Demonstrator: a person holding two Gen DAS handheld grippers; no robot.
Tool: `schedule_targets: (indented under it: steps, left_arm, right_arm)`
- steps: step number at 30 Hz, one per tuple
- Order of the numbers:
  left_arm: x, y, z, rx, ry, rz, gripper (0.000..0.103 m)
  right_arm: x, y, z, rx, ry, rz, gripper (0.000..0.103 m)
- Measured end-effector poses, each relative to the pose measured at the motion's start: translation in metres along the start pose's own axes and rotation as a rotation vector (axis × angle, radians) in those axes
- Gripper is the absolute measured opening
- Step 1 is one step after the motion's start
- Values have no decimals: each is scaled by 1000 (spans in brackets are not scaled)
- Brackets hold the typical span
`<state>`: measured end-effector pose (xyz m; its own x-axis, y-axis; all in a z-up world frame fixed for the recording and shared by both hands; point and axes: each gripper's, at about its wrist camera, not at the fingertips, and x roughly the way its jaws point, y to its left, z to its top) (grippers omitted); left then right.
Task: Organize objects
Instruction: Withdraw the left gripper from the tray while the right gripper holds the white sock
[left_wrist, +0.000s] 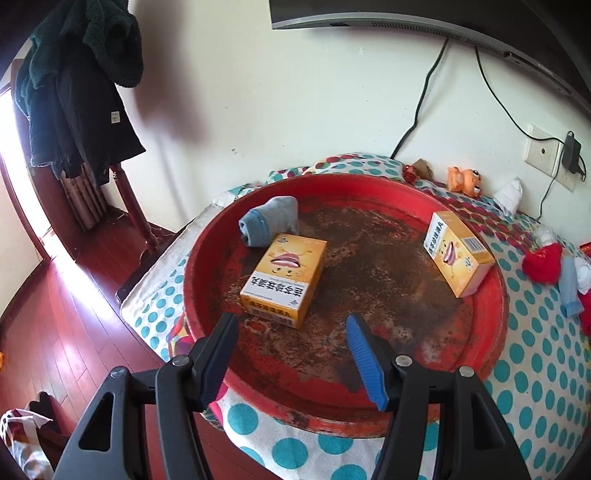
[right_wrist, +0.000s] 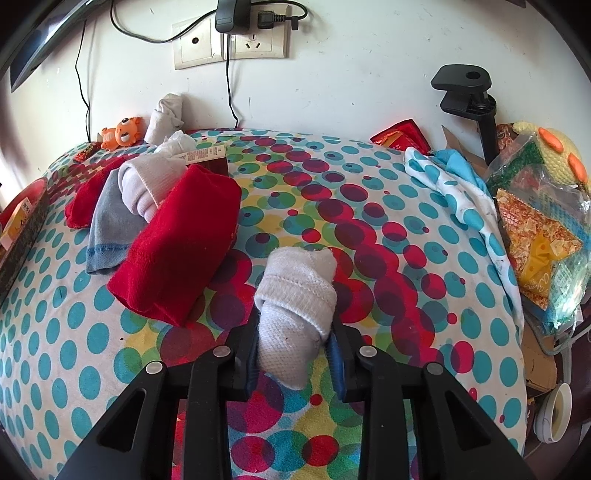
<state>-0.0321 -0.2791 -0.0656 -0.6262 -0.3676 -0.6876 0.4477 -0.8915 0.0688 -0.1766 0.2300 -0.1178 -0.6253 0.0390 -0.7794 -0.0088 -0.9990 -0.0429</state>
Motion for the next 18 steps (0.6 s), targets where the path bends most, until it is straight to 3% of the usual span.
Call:
schedule_targets:
  steps: [11,18]
  left_arm:
    - [8,0,-5,-3,8,-6,62]
    - [9,3,-5,-11,8,-4,62]
  right_arm:
    - [-2,3,-2,-10,3,-41,32]
    - [-9,9,-6,-12,8,-66,26]
